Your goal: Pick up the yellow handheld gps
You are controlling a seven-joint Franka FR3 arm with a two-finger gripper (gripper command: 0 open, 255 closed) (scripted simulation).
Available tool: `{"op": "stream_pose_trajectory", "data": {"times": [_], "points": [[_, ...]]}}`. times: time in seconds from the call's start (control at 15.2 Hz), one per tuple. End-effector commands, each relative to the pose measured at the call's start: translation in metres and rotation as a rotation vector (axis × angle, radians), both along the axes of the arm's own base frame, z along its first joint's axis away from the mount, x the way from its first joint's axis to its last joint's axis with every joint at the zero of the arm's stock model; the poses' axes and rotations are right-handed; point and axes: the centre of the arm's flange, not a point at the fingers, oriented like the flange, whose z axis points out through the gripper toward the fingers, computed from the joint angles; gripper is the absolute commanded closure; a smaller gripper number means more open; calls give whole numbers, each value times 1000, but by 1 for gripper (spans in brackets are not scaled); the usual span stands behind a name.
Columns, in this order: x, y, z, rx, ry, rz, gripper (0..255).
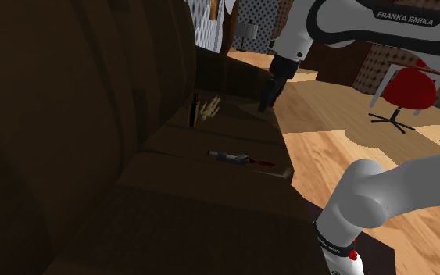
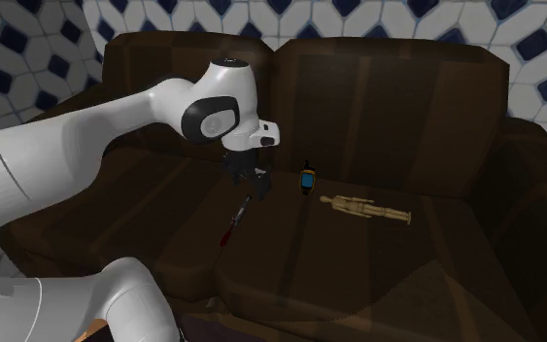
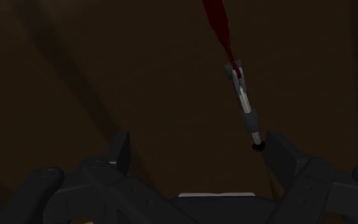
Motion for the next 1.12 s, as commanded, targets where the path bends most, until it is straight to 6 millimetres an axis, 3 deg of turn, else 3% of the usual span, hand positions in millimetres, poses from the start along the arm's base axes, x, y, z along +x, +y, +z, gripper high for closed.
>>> {"op": "stream_pose_trajectory", "data": {"times": [0.0, 1.06], "points": [[0, 0, 0, 0, 0, 0, 0], [174, 30, -31, -179, -232, 284, 0]]}}
